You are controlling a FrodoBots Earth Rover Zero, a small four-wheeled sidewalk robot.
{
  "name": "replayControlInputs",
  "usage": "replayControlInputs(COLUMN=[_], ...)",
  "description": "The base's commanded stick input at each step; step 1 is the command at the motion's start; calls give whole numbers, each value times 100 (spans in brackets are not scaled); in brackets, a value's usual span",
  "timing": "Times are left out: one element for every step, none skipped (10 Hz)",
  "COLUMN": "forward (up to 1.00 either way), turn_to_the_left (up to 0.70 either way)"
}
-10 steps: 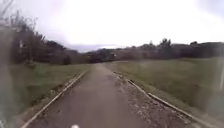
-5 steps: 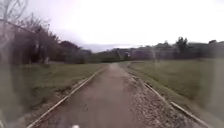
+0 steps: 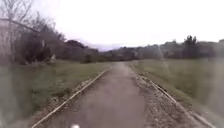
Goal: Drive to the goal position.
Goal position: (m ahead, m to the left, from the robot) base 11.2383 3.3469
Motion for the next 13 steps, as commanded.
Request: replayControlInputs(forward=[70,70,70,70,70,70,70,70,70,70,70,70,70], turn_to_the_left=[0,0,0,0,0,0,0,-1,-13,-35,-35,-25,-4])
